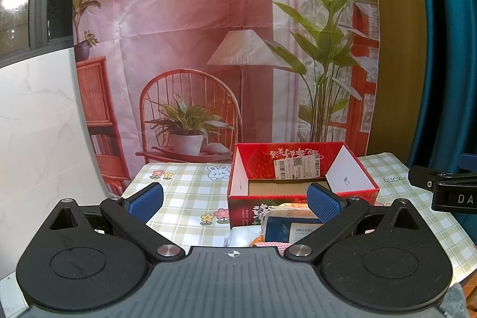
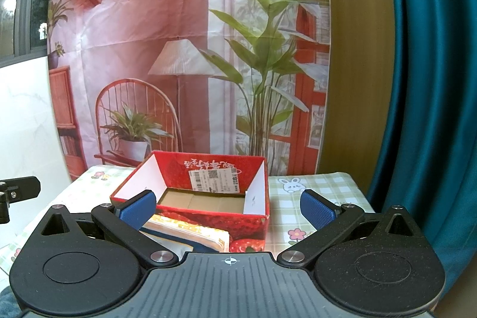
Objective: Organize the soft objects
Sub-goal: 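Move both tools toward the pile of soft items beside the red box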
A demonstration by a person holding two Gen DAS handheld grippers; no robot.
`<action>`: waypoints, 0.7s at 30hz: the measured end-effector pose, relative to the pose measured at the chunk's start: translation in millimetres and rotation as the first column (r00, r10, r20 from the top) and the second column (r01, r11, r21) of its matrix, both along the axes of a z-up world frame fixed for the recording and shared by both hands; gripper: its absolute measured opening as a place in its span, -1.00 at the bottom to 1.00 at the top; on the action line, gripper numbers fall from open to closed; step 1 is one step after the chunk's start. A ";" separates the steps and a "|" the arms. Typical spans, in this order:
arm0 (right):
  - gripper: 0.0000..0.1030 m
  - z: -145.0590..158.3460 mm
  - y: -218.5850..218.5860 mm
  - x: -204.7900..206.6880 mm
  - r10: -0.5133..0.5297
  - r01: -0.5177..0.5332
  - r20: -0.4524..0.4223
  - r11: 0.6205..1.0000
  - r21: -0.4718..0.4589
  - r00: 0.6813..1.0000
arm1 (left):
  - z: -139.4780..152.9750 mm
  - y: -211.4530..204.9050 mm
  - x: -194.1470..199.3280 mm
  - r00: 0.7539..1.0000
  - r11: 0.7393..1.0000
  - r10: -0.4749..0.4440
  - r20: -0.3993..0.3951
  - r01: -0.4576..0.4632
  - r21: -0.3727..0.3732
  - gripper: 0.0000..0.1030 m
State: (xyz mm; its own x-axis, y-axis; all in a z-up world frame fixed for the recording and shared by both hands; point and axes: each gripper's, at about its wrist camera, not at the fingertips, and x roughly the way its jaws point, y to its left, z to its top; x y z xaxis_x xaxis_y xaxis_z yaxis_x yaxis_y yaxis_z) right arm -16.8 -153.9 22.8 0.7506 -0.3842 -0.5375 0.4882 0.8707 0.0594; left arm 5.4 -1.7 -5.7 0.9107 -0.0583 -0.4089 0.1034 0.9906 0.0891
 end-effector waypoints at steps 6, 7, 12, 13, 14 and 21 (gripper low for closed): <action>0.99 0.2 -0.9 -0.2 0.001 -0.001 -0.001 1.000 -0.002 1.000 | -0.3 0.0 -0.2 1.000 1.000 0.000 0.001 0.000 0.000 1.00; 0.99 -0.4 0.9 0.2 0.001 -0.001 -0.001 1.000 -0.002 1.000 | -0.3 0.0 -0.2 1.000 1.000 0.000 0.001 0.000 0.000 1.00; 0.99 -0.2 -0.2 0.0 0.001 -0.001 -0.001 1.000 -0.003 1.000 | -1.0 0.3 -0.6 1.000 1.000 0.000 0.001 0.000 -0.001 1.00; 0.99 -0.8 0.8 0.0 0.000 0.000 -0.002 1.000 -0.004 1.000 | -1.1 0.3 -0.7 1.000 1.000 -0.001 0.001 0.001 -0.001 1.00; 0.99 -1.0 1.1 -0.1 0.000 0.000 -0.002 1.000 -0.003 1.000 | -1.2 -0.3 -0.1 1.000 1.000 -0.002 -0.001 0.002 0.000 1.00; 0.99 -1.3 -2.3 -1.2 -0.001 0.001 0.004 1.000 -0.008 1.000 | -2.9 2.8 1.1 1.000 0.999 -0.022 -0.014 0.021 -0.035 1.00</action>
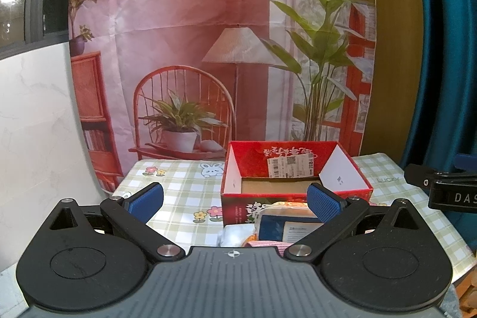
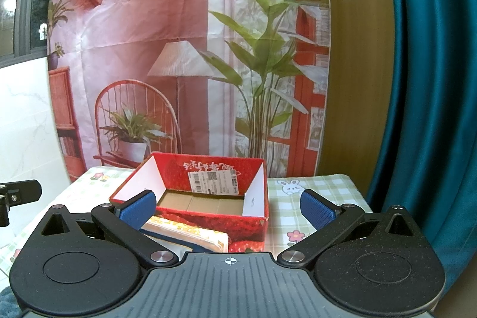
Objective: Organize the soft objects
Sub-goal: 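Move both tools toward the pile of soft items beside the red box, then lower the right tool onto the pink knitted towel and close on it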
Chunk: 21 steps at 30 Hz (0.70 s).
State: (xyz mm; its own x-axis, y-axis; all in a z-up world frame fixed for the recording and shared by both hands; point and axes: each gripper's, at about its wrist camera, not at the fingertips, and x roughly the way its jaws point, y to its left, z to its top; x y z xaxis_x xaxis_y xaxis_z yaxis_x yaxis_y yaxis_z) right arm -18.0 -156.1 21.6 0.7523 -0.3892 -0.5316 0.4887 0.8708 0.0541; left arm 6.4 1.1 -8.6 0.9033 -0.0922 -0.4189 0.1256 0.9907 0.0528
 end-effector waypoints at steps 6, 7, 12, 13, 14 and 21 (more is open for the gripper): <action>0.99 -6.1 -1.5 -1.2 0.016 -0.016 0.023 1.000 0.012 1.000 | -8.4 4.8 7.6 1.000 1.000 0.007 0.005 -0.007 -0.006 1.00; 0.99 -9.2 -0.4 -2.7 0.020 -0.021 0.032 1.000 0.019 0.999 | -10.8 7.2 10.5 1.000 1.000 0.015 0.005 -0.015 -0.009 1.00; 0.99 -29.4 -7.0 -7.2 0.035 -0.039 0.087 0.999 0.036 0.996 | -21.8 15.7 22.5 0.998 0.998 0.065 0.010 -0.064 -0.012 1.00; 0.99 -34.0 -7.5 -8.3 0.031 -0.033 0.092 0.999 0.017 0.995 | -24.9 15.8 25.5 0.997 0.997 0.073 0.007 -0.073 -0.006 1.00; 0.99 -38.6 -7.1 -8.4 0.031 -0.031 0.087 1.000 -0.006 0.996 | -29.1 15.1 29.1 0.996 0.996 0.084 0.001 -0.084 -0.003 1.00; 0.99 -73.8 1.6 4.8 0.058 -0.058 -0.008 0.998 -0.015 0.998 | -60.0 14.9 44.2 0.996 0.996 0.085 -0.037 -0.085 -0.002 1.00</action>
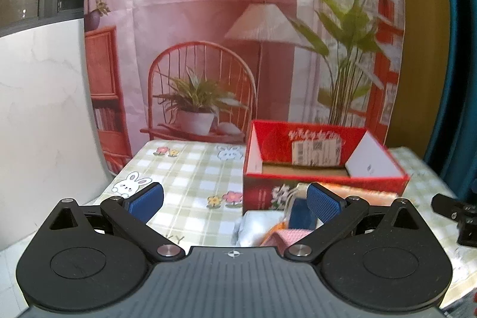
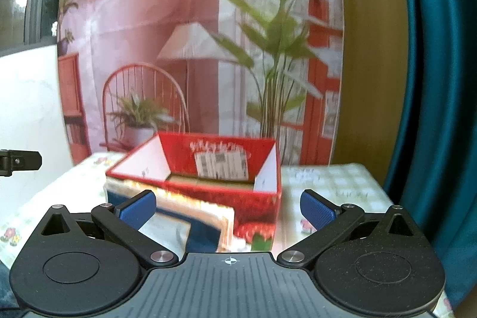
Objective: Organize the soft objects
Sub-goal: 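Lower the right tool onto the pink knitted towel and close on it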
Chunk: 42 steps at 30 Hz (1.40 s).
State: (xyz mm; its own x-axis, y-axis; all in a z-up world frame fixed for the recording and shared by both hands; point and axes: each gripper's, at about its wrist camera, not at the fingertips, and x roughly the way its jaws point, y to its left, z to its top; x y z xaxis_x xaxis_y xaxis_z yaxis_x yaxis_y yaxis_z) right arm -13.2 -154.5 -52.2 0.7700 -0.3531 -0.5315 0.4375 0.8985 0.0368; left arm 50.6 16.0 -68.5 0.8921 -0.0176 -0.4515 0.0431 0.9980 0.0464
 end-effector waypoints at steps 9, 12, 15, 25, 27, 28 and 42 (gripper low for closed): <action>0.99 -40.6 1.0 5.8 0.023 -0.015 -0.106 0.997 0.069 0.994 | -42.5 -0.4 17.3 0.995 0.999 -0.005 -0.103 0.009 0.039 1.00; 0.99 -50.4 6.3 9.0 0.045 -0.037 -0.144 0.997 0.062 0.988 | -51.9 -1.6 20.1 0.992 0.998 -0.013 -0.128 0.020 0.054 1.00; 0.99 -57.3 8.5 10.8 0.049 -0.039 -0.163 0.997 0.062 0.985 | -57.7 1.1 22.0 0.987 0.999 -0.020 -0.157 0.026 0.036 0.99; 0.99 -69.3 -6.2 5.2 0.012 0.011 -0.183 0.992 0.122 0.983 | -66.6 13.4 26.9 0.980 0.999 -0.015 -0.198 0.004 -0.053 0.88; 0.99 -69.4 -8.1 3.9 -0.004 0.027 -0.183 0.992 0.126 0.983 | -66.4 16.2 25.9 0.981 0.998 -0.003 -0.196 -0.008 -0.055 0.87; 0.99 -69.7 -10.0 3.0 -0.009 0.032 -0.182 0.992 0.126 0.983 | -66.2 17.2 25.6 0.980 0.998 -0.003 -0.198 -0.009 -0.059 0.87; 0.97 -78.3 -5.9 6.8 0.064 -0.028 -0.206 0.984 0.174 0.977 | -74.7 8.9 29.3 0.967 0.983 -0.135 -0.218 0.104 -0.149 0.61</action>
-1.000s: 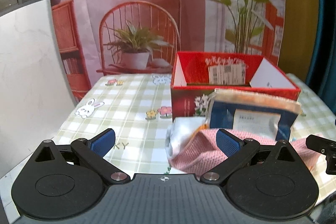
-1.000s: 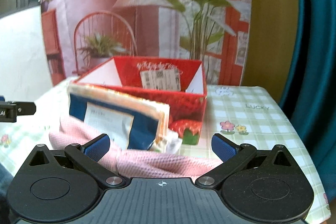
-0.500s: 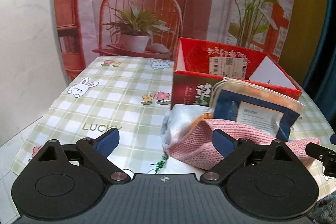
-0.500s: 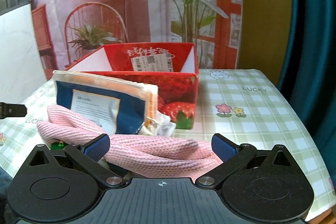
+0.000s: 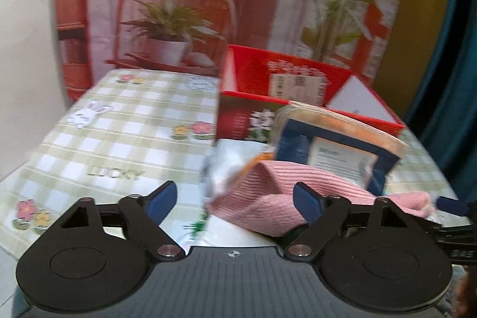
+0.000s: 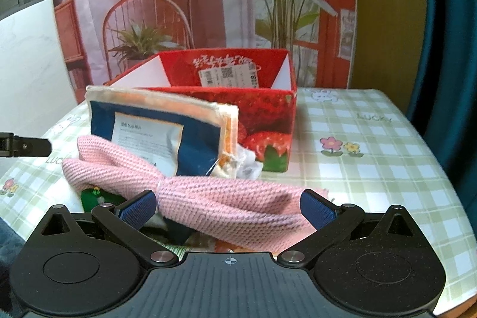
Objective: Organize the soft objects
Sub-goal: 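Lower the right tool onto the pink knitted towel and close on it, then lift the pink towel with the right tool and carry it over the red box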
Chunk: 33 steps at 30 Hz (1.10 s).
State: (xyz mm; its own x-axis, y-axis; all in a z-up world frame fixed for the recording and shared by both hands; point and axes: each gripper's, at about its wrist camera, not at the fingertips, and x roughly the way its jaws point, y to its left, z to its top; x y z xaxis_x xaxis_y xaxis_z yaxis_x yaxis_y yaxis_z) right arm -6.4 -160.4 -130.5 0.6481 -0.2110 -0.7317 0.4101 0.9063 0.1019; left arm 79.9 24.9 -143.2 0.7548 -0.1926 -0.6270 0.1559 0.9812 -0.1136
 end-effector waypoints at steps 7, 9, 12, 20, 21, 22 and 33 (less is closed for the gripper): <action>0.74 -8.6 2.3 1.8 0.026 -0.026 -0.014 1.000 0.017 1.000 | -13.7 -24.8 13.1 0.989 0.988 -0.149 -0.002 0.149 -0.046 0.53; 0.73 -11.0 0.1 0.7 0.016 -0.016 -0.010 1.000 0.021 1.000 | -20.1 -27.1 15.0 0.983 0.979 -0.182 0.003 0.181 -0.095 0.54; 0.70 -13.2 -4.9 -1.6 -0.005 0.005 0.002 0.999 0.035 1.000 | -28.3 -30.2 15.7 0.984 0.982 -0.178 -0.011 0.176 -0.069 0.54; 0.77 -25.3 -10.2 0.1 -0.030 0.030 -0.014 0.998 0.047 0.999 | -47.6 -10.8 23.2 0.989 0.985 -0.122 -0.081 0.111 -0.132 0.54; 0.79 -27.2 -10.7 -0.1 -0.034 0.034 -0.011 0.998 0.047 0.999 | -47.4 -10.9 23.3 0.989 0.984 -0.124 -0.081 0.113 -0.137 0.54; 0.82 -28.8 -11.5 -0.6 -0.037 0.038 -0.006 0.998 0.047 0.999 | -48.1 -12.5 23.6 0.988 0.983 -0.130 -0.079 0.118 -0.138 0.54; 0.63 -37.2 -10.1 4.1 0.008 -0.009 0.006 0.996 0.088 1.000 | -56.1 -23.4 26.7 0.984 0.975 -0.172 -0.051 0.163 -0.153 0.54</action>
